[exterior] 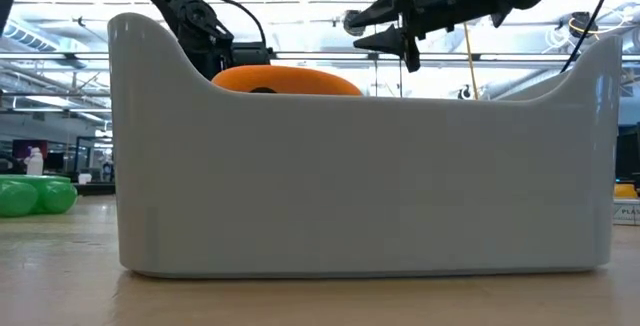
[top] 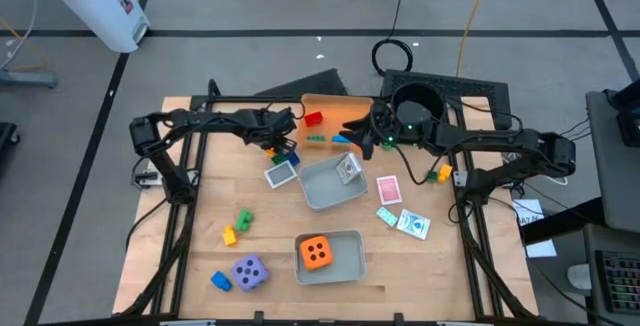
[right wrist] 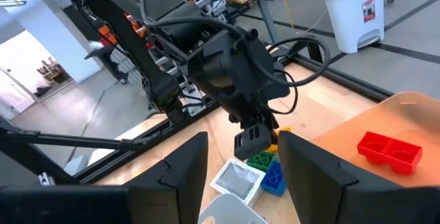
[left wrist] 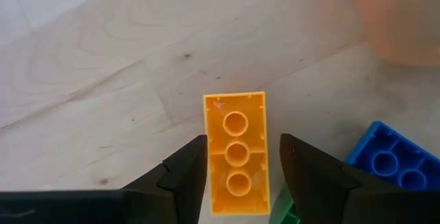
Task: Pick & Place Toys
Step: Put the yellow game piece into the orange bin
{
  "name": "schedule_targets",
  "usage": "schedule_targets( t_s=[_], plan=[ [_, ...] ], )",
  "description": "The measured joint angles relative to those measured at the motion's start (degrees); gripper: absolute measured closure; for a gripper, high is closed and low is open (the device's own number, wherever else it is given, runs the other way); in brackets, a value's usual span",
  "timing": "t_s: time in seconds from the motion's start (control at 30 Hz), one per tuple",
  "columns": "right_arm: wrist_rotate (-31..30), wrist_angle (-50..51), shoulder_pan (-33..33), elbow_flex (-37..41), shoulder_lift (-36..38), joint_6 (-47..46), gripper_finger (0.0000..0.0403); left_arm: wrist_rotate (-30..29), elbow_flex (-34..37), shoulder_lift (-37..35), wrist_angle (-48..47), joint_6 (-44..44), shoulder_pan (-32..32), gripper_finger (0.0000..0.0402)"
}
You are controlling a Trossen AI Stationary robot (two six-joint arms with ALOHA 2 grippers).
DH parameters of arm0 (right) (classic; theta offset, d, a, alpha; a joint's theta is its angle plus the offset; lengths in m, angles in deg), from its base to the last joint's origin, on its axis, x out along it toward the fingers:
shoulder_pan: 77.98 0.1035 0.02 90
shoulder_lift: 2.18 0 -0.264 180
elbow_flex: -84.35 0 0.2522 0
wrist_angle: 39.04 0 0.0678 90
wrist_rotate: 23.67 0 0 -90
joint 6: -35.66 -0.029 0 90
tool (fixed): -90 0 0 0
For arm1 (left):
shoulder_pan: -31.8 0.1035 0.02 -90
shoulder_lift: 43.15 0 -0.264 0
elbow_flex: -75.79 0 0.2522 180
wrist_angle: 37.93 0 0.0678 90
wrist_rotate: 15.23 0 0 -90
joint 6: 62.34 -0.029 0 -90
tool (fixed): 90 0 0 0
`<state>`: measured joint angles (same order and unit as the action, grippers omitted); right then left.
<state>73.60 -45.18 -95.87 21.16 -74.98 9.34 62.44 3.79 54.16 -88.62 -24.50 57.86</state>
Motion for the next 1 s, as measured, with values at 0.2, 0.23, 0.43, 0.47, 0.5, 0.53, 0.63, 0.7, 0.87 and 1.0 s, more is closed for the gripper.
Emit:
schedule_targets(
  t_s=[0.2,0.23,0.43,0.47,0.5,0.53,0.63,0.7,0.87,1.0],
  plan=[
    [0.22,-0.17,0.00,-0.02,0.00,-0.04,0.0232,-1.28,0.00,-0.06,0.14,-0.01,0.44,0.0215],
    [0.22,-0.13,0.00,-0.02,0.00,-0.02,0.0232,-1.28,0.00,-0.06,0.14,0.01,0.53,0.0215],
    [0.28,-0.17,0.00,-0.02,0.00,-0.09,0.0232,-1.33,0.00,0.04,0.21,-0.01,1.01,0.0215],
    [0.28,-0.19,0.00,-0.02,0.00,-0.07,0.0232,-1.37,-0.01,0.40,0.52,-0.02,1.03,0.0215],
    [0.32,-0.22,0.00,-0.02,0.00,-0.07,0.0232,-1.31,-0.02,0.83,0.75,-0.01,1.06,0.0215],
    [0.34,-0.20,0.00,-0.02,0.00,-0.08,0.0232,-1.26,-0.02,1.14,0.81,-0.07,1.21,0.0215],
    [0.37,-0.21,0.00,-0.02,0.00,-0.17,0.0232,-0.69,-0.02,2.50,0.97,0.03,1.29,0.0215],
    [0.39,-0.28,0.00,-0.02,0.00,-0.15,0.0232,-0.01,-0.02,3.18,0.98,0.13,1.29,0.0215],
    [0.39,-0.39,0.00,-0.02,-0.02,-0.23,0.0232,0.20,-0.02,3.68,1.06,0.09,1.29,0.0215],
    [0.39,-0.40,0.00,-0.04,-0.02,-0.24,0.0232,0.24,-0.02,3.68,1.08,-0.06,1.29,0.0215]
  ],
)
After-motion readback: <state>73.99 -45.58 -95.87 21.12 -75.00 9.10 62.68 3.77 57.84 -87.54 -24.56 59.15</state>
